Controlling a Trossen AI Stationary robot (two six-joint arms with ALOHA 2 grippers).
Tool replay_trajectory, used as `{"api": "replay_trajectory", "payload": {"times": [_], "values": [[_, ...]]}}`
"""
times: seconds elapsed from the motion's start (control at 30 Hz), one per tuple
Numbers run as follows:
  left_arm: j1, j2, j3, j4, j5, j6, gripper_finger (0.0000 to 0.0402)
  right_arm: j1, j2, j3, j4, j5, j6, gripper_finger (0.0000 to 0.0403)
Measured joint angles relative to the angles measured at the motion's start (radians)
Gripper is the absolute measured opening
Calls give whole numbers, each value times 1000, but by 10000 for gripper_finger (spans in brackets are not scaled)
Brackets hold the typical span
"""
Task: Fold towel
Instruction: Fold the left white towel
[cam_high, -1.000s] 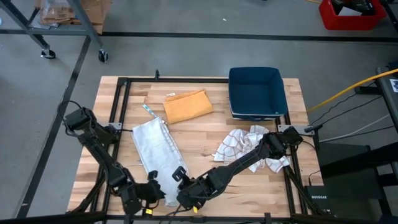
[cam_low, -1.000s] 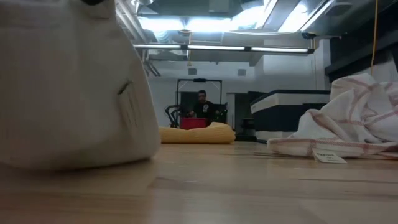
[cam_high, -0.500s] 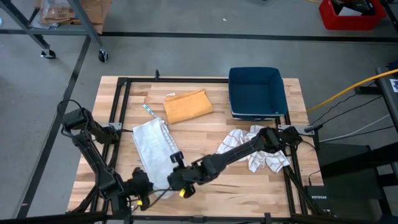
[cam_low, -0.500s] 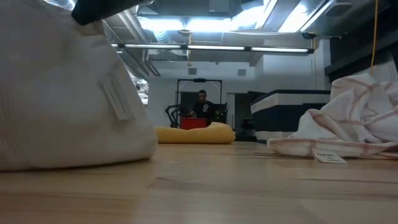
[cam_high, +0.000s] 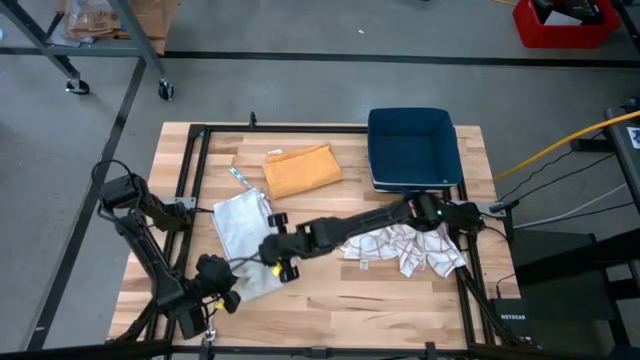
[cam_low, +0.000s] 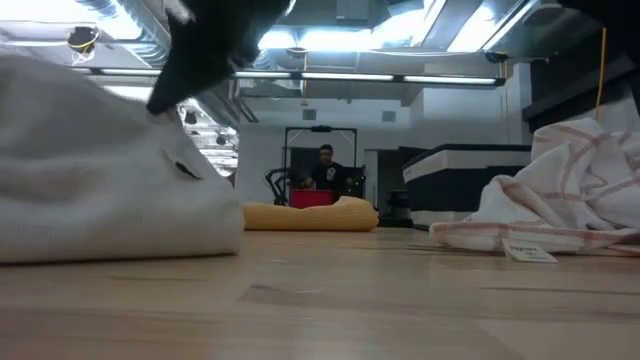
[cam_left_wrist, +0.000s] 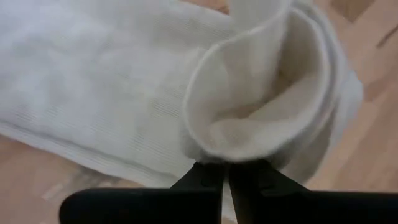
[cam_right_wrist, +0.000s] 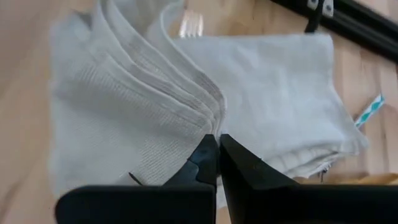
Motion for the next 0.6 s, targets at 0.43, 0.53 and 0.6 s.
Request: {"api": "replay_trajectory", "payload": {"times": [0.43, 0.53, 0.6], "values": [[43, 0, -35, -233, 164, -50, 4, -82, 44, -1, 24, -27, -9, 12], [55, 1, -53, -233, 173, -51, 10, -89, 48, -1, 43, -35, -12, 12], [69, 1, -57, -241, 199, -49, 19, -94, 48, -1, 48, -35, -31, 13]]}}
